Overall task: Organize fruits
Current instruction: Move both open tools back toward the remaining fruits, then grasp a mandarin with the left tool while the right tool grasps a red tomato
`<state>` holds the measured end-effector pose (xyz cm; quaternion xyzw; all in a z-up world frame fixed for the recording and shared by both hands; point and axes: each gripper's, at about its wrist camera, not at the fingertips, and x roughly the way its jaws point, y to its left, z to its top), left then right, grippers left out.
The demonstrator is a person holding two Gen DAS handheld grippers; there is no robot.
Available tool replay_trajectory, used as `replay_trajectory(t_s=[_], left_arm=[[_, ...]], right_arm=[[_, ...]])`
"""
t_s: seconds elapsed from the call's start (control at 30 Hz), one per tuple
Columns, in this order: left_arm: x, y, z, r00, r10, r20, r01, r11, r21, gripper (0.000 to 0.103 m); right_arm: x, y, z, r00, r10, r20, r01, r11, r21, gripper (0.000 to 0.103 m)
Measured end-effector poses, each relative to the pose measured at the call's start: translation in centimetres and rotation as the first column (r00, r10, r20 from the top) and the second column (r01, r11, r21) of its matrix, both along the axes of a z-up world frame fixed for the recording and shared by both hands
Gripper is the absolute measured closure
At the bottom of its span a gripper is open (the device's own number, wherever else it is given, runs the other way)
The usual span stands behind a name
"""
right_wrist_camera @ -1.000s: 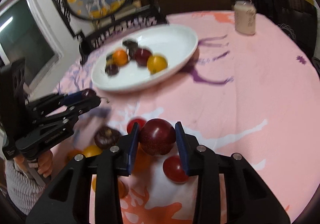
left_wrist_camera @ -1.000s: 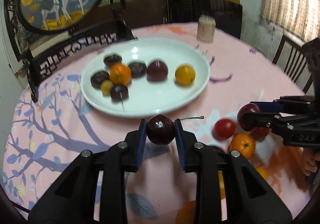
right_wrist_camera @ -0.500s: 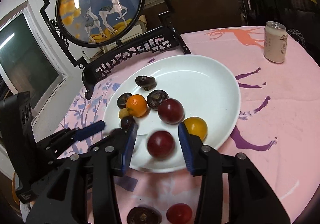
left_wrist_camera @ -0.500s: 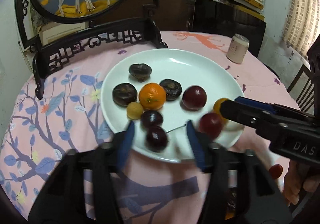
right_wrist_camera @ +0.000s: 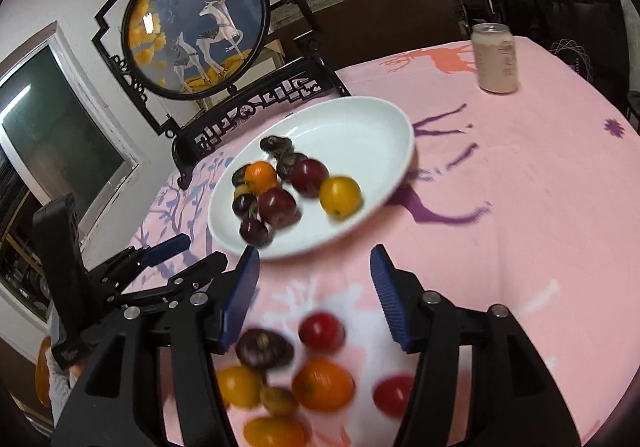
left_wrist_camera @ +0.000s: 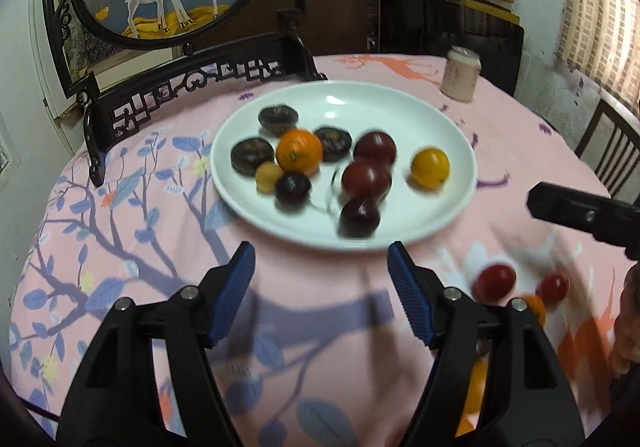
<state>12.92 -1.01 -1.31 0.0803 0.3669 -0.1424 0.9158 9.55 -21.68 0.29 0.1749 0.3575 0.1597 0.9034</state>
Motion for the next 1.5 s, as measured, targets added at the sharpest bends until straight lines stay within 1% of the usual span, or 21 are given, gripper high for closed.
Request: replay_trajectory(t_s=[0.03,0.1,0.17,0.23,0.33,0.4,0.47,0.57,0.63,0.77,0.9,1.03,1.17,1.23,1.3,1.37,1.43,1.47,1.5], left_arm=[[-0.6,-0.1,-0.1,1.000,0.000,0.004,0.000,1.000,0.009,0.028],[-1.5,-0.3,-0.1,1.000,-0.001,0.022,0.000,1.000,0.026,0.019],[-2.2,-0.2,-0.1,0.999,0.009,0.038,-0.011,0.999,0.045,0.018],[-2.8,0.2,-0.2,0.999,0.028,0.035,-0.030,0.998,0.050,0.017],[-3.4,1.2,-0.2,0.998,0.061,0.013,-0.062,0.998,0.029,0.015],[-3.9,1.9,-0.2,0.997,0.080,-0.001,-0.080,0.997,0.012,0.014],[-4.5,2.4,-0.2,0.997,0.081,-0.010,-0.081,0.997,0.001,0.014],[-6.2,2.5,0.0,0.998,0.058,-0.007,-0.058,0.998,-0.011,0.014],[-8.0,2.3,0.1,1.000,0.014,0.011,-0.014,1.000,-0.002,0.014],[-10.9,1.5,0.0,0.995,-0.084,0.048,0.082,0.996,0.029,0.014],[-11.0,0.6,-0.8,0.993,-0.115,0.021,0.113,0.991,0.066,0.014],[-11.1,0.2,-1.2,0.989,-0.146,0.003,0.145,0.988,0.057,0.014],[-11.9,-1.0,-1.5,0.981,-0.193,0.013,0.191,0.977,0.096,0.014],[-12.1,-1.5,-1.7,0.979,-0.203,0.024,0.199,0.973,0.118,0.014],[-12.0,-1.9,-2.1,0.979,-0.204,0.012,0.200,0.970,0.140,0.014],[-11.7,-2.2,-2.6,0.979,-0.202,-0.011,0.201,0.966,0.164,0.017],[-11.6,-2.3,-2.8,0.978,-0.208,-0.023,0.208,0.964,0.165,0.027],[-11.5,-2.2,-2.9,0.978,-0.207,-0.028,0.208,0.964,0.163,0.037],[-11.2,-2.1,-3.0,0.978,-0.204,-0.042,0.208,0.966,0.152,0.041]], right_arm=[[-0.6,-0.1,-0.1,1.000,0.003,-0.003,-0.003,1.000,-0.004,0.045],[-1.9,-0.5,-0.3,1.000,0.010,-0.002,-0.010,1.000,-0.013,0.045],[-3.1,-0.9,-0.4,1.000,-0.003,0.005,0.003,1.000,-0.025,0.045],[-4.6,-1.5,-0.8,1.000,-0.019,0.009,0.019,0.999,-0.033,0.045],[-5.8,-2.4,-2.1,0.998,-0.054,-0.025,0.052,0.997,-0.059,0.045],[-5.9,-2.8,-3.0,0.996,-0.065,-0.059,0.062,0.996,-0.065,0.045],[-5.7,-2.8,-3.4,0.995,-0.070,-0.071,0.065,0.996,-0.067,0.045],[-5.7,-2.8,-3.4,0.996,-0.070,-0.059,0.066,0.996,-0.063,0.050],[-5.7,-2.9,-3.5,0.996,-0.066,-0.062,0.062,0.996,-0.057,0.052],[-5.6,-2.7,-3.8,0.995,-0.058,-0.075,0.053,0.997,-0.059,0.053],[-5.3,-2.3,-4.3,0.994,-0.045,-0.097,0.038,0.997,-0.072,0.053],[-5.2,-1.8,-4.5,0.994,-0.036,-0.104,0.027,0.995,-0.093,0.053],[-5.3,-1.8,-4.6,0.994,-0.036,-0.104,0.026,0.995,-0.093,0.053],[-5.2,-1.7,-4.6,0.994,-0.036,-0.103,0.027,0.995,-0.096,0.053],[-5.2,-1.7,-4.6,0.994,-0.037,-0.103,0.027,0.995,-0.100,0.053],[-5.2,-1.7,-4.6,0.994,-0.038,-0.104,0.028,0.995,-0.101,0.054],[-5.2,-1.9,-4.6,0.994,-0.038,-0.106,0.027,0.995,-0.101,0.059],[-5.2,-1.9,-4.6,0.993,-0.038,-0.108,0.027,0.994,-0.102,0.059],[-5.2,-1.9,-4.6,0.993,-0.038,-0.107,0.027,0.994,-0.106,0.061]])
